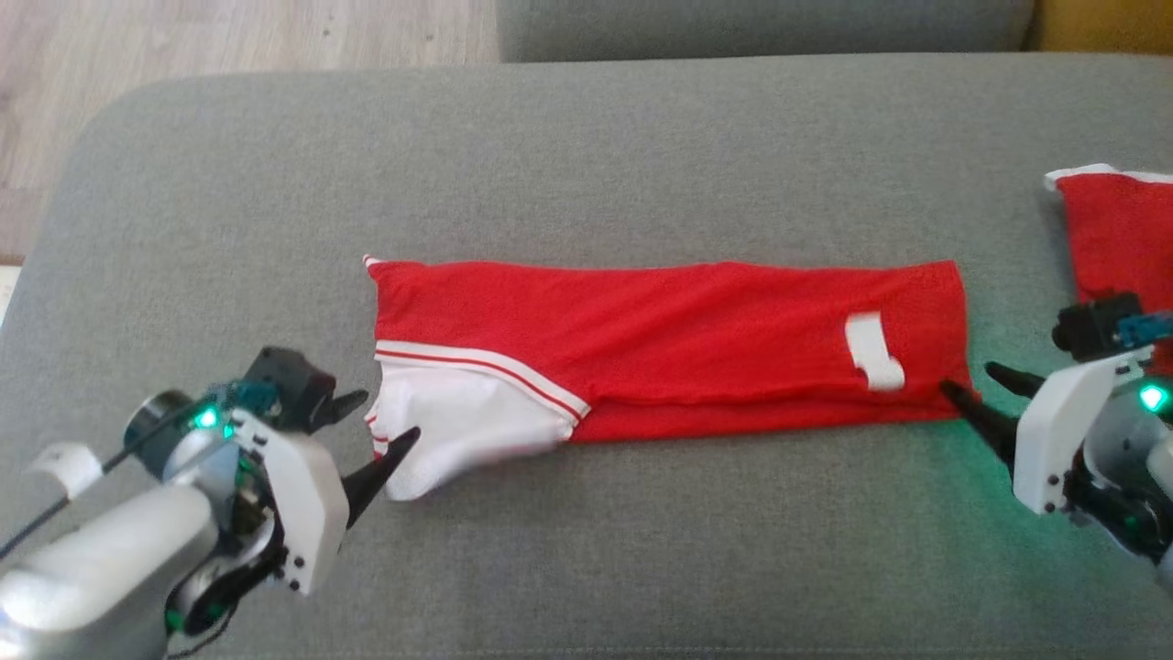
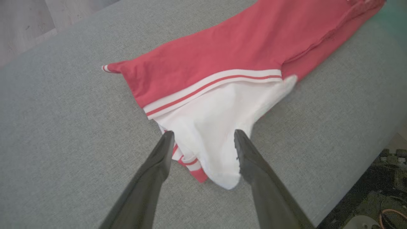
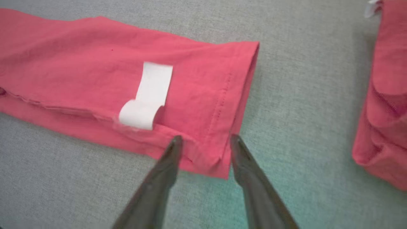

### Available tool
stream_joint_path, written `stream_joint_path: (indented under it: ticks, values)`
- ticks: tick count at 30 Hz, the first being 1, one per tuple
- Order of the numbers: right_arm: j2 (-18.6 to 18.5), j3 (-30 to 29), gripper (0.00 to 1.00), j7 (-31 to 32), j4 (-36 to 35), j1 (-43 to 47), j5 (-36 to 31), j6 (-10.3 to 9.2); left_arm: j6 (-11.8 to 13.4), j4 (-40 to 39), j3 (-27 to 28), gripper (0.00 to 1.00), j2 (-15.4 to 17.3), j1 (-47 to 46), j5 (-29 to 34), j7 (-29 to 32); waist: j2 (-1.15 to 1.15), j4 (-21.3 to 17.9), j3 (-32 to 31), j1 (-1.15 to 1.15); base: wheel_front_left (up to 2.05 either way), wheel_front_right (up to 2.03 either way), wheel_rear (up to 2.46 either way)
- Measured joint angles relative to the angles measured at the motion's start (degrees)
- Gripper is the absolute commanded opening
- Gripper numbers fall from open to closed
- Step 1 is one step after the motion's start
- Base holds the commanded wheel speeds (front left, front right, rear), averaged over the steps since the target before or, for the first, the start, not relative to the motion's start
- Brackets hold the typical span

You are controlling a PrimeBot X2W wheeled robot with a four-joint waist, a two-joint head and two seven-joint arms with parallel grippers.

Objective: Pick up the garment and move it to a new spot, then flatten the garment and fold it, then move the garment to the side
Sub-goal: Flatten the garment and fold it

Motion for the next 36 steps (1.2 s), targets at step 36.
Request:
stream_joint_path:
  ticks: [36]
  values:
    - [32.99,-35.79,1.00,-32.43,-2.82,14.15,-32.21,0.00,6.75,-1.22,55.42,1.00,-34.04,34.17,26.46,-19.25,0.00,-4.65,-6.07,0.00,0.00,0.00,0.00]
